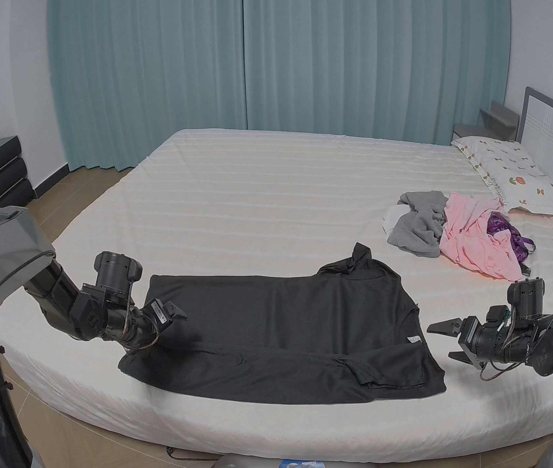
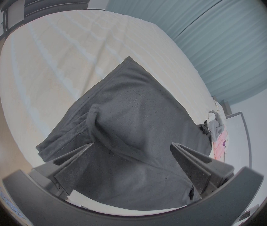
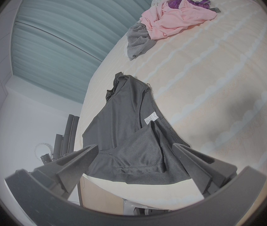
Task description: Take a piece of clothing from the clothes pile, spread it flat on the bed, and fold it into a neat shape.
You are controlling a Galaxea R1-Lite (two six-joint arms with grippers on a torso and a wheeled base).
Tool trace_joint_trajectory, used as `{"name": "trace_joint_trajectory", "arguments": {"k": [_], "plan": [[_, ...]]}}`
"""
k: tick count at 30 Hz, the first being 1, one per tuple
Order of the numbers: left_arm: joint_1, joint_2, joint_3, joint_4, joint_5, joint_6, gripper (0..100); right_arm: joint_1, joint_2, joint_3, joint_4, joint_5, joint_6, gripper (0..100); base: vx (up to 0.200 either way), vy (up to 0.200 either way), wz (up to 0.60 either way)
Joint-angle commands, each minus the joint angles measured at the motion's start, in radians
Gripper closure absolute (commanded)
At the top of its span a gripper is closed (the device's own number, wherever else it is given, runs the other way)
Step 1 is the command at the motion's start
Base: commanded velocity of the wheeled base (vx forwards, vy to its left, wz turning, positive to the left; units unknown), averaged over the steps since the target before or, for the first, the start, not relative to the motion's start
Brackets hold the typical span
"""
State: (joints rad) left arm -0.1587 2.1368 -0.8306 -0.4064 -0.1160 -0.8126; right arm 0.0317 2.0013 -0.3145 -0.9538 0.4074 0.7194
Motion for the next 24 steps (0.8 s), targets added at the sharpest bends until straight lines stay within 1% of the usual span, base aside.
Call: {"name": "trace_joint_trajectory", "arguments": {"k": [1, 7, 9, 11, 12, 15, 21, 24], "plan": [[-0.012, 0.091, -0.093, 0.046, 0.041, 0.001, 0, 0.001, 0.008, 0.0, 0.0, -0.001, 0.0, 0, 0.0, 0.0, 0.0], [-0.007, 0.132, -0.2, 0.149, 0.052, 0.001, 0, 0.001, 0.008, -0.002, -0.002, -0.001, 0.0, 0, 0.0, 0.0, 0.0], [-0.002, 0.147, -0.234, 0.159, 0.064, 0.001, 0, 0.001, 0.008, -0.002, 0.0, -0.001, 0.0, 0, 0.0, 0.0, 0.0], [-0.002, 0.147, -0.234, 0.159, 0.064, 0.001, 0, 0.001, 0.008, -0.002, 0.0, -0.001, 0.0, 0, 0.0, 0.0, 0.0], [0.007, 0.172, -0.278, 0.159, 0.081, 0.0, 0, 0.001, 0.008, -0.002, 0.0, -0.001, 0.0, 0, 0.0, 0.0, 0.0], [0.022, 0.18, -0.315, 0.159, 0.084, -0.005, 0, -0.001, 0.008, -0.002, -0.002, -0.001, 0.0, 0, 0.0, 0.0, 0.0], [0.059, 0.178, -0.37, 0.15, 0.084, -0.088, 0, -0.001, 0.025, -0.003, -0.011, -0.002, -0.001, 0, 0.0, 0.0, 0.0], [0.077, 0.169, -0.369, 0.156, 0.07, -0.099, 0, -0.001, 0.042, 0.0, -0.037, -0.004, -0.003, 0, 0.0, 0.0, 0.0]]}}
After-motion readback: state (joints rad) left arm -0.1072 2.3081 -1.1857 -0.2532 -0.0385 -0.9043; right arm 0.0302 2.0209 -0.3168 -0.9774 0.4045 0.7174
